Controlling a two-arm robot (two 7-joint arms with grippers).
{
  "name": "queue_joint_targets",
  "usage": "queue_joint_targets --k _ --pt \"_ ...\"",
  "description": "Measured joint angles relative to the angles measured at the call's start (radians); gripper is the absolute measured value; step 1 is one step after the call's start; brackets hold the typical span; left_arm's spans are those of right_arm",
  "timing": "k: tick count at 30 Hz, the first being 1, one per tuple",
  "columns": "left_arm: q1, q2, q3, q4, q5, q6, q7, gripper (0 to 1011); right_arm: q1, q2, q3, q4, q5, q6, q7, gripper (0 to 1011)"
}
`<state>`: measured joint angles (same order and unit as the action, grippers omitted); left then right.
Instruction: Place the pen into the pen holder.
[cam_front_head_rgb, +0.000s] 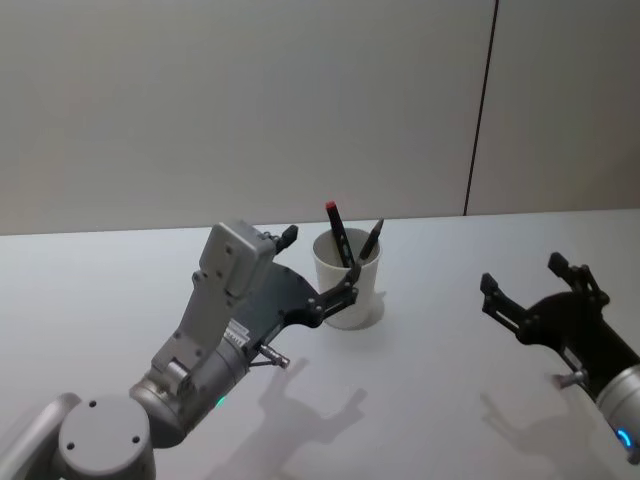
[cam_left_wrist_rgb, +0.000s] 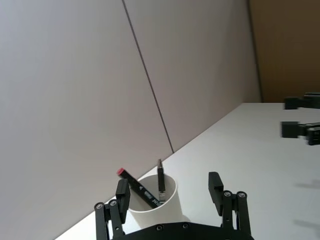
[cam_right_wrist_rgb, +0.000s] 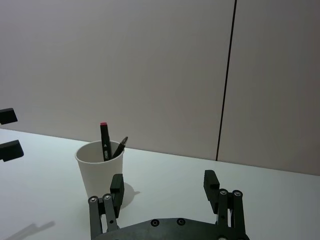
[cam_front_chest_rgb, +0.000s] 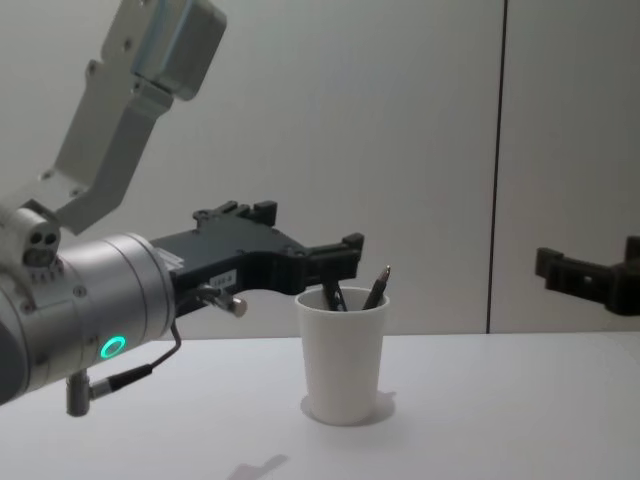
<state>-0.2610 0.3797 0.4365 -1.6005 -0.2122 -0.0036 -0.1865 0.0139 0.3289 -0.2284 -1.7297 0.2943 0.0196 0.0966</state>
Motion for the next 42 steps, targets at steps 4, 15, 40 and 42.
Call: queue_joint_targets --k 4,15,40,42 --pt "0.007 0.001 0.005 -0.008 0.003 0.005 0.05 1003 -0.016 0.005 0.002 -0.021 -0.004 0.009 -0.017 1001" --pt "0.023 0.002 0.017 -0.025 0.011 0.017 0.161 1003 -0.028 0.009 0.003 -0.037 -0.008 0.015 -0.03 1002" --pt "0.024 0.002 0.018 -0.027 0.012 0.018 0.176 1003 -0.029 0.009 0.002 -0.037 -0.007 0.014 -0.03 1001" --pt "0.024 0.002 0.018 -0.027 0.012 0.018 0.176 1003 -0.029 0.009 0.002 -0.037 -0.007 0.014 -0.03 1001"
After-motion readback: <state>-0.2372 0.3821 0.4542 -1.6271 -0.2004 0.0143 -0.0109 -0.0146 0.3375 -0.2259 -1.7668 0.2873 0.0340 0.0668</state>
